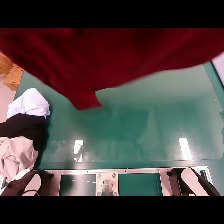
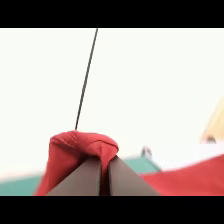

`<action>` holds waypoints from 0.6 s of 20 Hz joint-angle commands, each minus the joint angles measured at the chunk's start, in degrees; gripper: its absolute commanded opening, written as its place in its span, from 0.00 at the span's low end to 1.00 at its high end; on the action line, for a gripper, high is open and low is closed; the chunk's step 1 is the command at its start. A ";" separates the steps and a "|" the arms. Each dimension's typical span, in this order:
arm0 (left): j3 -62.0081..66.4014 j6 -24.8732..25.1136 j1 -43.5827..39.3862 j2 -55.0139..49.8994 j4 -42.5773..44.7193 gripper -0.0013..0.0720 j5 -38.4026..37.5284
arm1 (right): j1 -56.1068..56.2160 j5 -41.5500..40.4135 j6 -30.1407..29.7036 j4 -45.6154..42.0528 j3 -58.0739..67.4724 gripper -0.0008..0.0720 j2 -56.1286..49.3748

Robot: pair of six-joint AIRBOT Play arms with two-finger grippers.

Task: Fold the shirts.

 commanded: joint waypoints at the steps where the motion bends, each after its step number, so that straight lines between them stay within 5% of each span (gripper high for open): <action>1: -0.04 1.84 0.48 5.73 -1.86 0.06 4.74 | -2.84 -2.82 -0.07 -2.38 5.09 0.03 1.81; 9: -0.42 -6.05 -0.39 -10.84 2.47 0.06 -12.66 | 4.70 -2.73 -3.17 -9.60 -20.04 0.03 0.20; 12: -6.21 -5.27 -9.25 -23.15 4.81 0.06 -11.89 | 12.61 -9.64 -7.65 -11.26 -35.87 0.03 -4.59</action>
